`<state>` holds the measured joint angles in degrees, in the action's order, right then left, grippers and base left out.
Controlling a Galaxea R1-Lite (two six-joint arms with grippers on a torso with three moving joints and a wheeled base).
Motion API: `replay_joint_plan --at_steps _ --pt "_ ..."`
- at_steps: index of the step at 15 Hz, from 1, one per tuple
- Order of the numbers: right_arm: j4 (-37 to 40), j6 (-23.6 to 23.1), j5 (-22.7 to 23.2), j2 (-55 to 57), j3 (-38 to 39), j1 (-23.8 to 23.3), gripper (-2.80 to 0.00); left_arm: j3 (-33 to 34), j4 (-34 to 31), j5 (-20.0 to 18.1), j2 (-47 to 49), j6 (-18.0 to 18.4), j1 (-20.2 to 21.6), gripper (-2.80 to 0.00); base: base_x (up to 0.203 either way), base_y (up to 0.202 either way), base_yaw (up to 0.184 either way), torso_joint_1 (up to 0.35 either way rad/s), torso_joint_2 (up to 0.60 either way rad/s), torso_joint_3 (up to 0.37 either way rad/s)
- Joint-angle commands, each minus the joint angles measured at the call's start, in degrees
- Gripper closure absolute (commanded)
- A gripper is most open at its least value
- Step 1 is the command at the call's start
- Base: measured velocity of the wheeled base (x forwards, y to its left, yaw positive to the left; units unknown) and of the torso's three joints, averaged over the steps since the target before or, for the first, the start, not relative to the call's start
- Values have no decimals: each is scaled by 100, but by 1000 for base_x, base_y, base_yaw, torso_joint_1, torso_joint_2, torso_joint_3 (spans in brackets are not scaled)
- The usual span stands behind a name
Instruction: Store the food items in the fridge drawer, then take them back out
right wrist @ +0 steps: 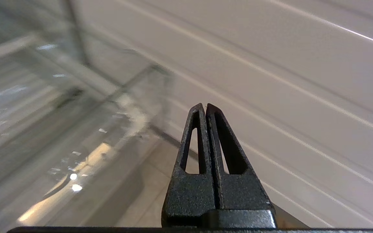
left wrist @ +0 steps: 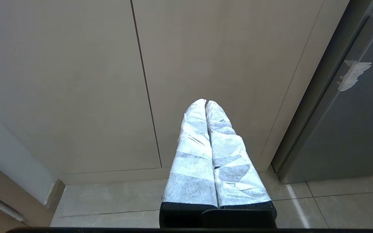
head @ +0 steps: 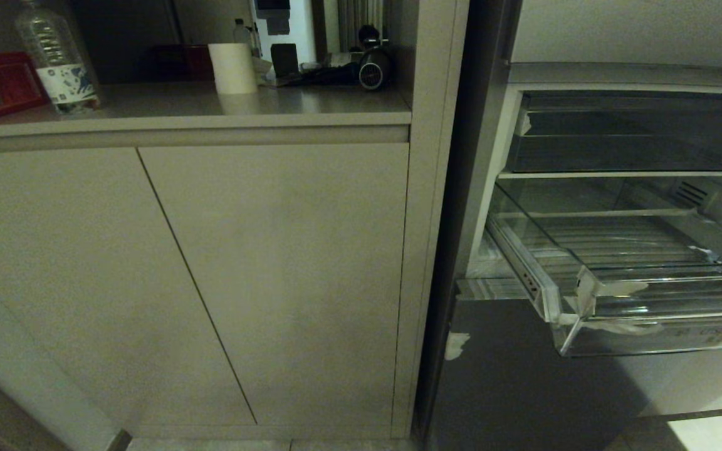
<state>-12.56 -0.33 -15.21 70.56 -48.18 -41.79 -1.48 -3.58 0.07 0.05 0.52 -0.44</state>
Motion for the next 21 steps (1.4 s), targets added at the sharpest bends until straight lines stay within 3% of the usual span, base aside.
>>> replay_joint_plan --at_steps 1,4,12,21 --pt "-226 -7 -8 246 19 -376 0 -1 -2 1 4 0 0 0 0 0 0 0 0 0" --pt "-865 -9 1 624 70 -683 0 7 -2 1 4 0 0 0 0 0 0 0 0 0" --pt "-1496 -2 1 1357 46 -963 0 -2 -2 1 4 0 0 0 0 0 0 0 0 0" --pt "-1534 7 49 1281 112 -989 0 -2 -2 1 4 0 0 0 0 0 0 0 0 0"
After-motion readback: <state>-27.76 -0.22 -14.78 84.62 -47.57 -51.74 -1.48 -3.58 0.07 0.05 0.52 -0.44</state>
